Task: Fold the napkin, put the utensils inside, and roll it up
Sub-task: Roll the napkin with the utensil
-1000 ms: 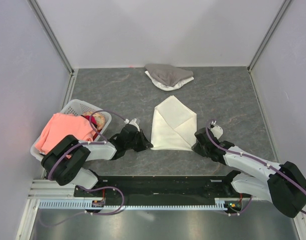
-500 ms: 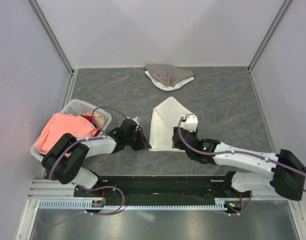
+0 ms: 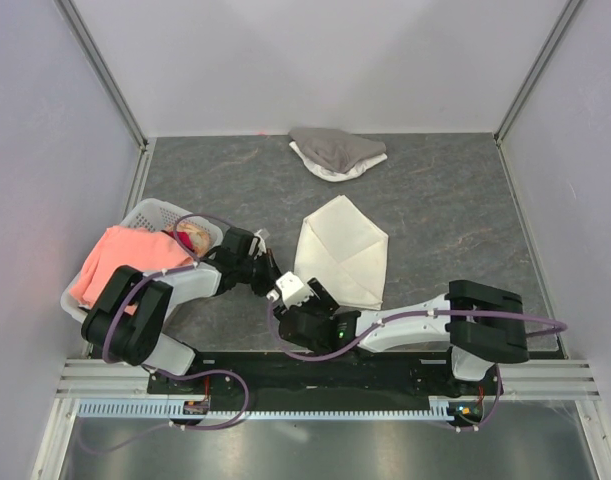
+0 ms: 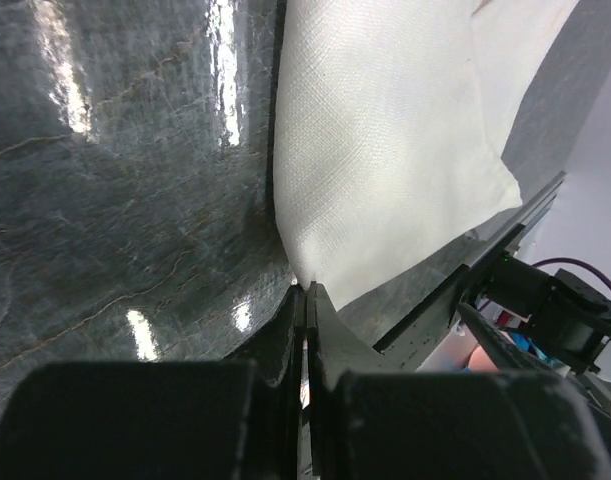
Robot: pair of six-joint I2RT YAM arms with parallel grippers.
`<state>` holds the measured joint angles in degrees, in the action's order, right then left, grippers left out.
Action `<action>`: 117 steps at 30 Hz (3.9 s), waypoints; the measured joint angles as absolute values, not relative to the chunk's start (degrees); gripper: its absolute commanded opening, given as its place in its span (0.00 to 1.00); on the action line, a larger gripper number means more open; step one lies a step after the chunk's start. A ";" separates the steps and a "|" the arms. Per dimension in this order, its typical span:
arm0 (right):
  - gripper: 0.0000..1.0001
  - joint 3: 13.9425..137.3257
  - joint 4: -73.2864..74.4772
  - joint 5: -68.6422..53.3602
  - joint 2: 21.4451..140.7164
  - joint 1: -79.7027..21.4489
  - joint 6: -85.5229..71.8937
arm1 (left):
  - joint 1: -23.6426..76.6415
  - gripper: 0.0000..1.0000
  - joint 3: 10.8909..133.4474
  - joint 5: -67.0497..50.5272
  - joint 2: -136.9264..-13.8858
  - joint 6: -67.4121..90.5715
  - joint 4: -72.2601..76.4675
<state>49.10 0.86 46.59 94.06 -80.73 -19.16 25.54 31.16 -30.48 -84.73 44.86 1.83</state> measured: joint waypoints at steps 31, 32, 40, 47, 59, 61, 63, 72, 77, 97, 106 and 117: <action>0.40 53.25 6.33 62.96 108.86 -78.17 -23.22 | 18.44 0.02 31.18 -36.58 -82.00 43.13 -1.19; 0.37 53.15 6.57 63.09 108.84 -78.17 -23.29 | 18.41 0.02 31.18 -36.58 -82.00 43.11 -1.19; 0.03 52.58 7.25 61.47 108.79 -78.08 -19.86 | 18.41 0.24 31.18 -36.45 -82.00 42.44 -1.21; 0.00 51.11 7.57 52.47 104.92 -75.42 -15.31 | 18.35 0.60 30.50 -33.23 -77.45 41.30 -1.65; 0.00 58.46 18.09 21.82 101.23 -63.07 -12.14 | 20.01 0.67 24.12 -22.65 -65.34 39.64 -2.02; 0.00 60.38 20.43 15.66 101.32 -60.27 -12.12 | 21.21 0.68 23.70 -21.23 -64.07 38.76 -2.17; 0.00 62.52 23.20 10.15 101.78 -57.82 -12.05 | 22.50 0.69 23.57 -19.88 -62.83 37.74 -2.15; 0.00 70.63 31.66 -10.22 108.07 -50.92 -10.68 | 29.21 0.75 21.96 -13.43 -59.57 32.91 -1.45; 0.00 72.69 33.52 -20.03 111.02 -46.81 -10.74 | 33.63 0.75 21.17 -9.72 -59.46 30.26 -0.73; 0.00 73.78 34.39 -31.29 114.50 -43.22 -10.68 | 35.88 0.62 24.80 -0.05 -70.37 27.94 0.64; 0.00 74.43 34.92 -33.85 115.74 -42.35 -10.61 | 35.88 0.53 26.30 1.23 -73.36 26.92 1.93; 0.00 75.05 35.48 -35.97 116.81 -41.69 -10.37 | 36.10 0.33 26.28 0.84 -73.49 24.10 5.52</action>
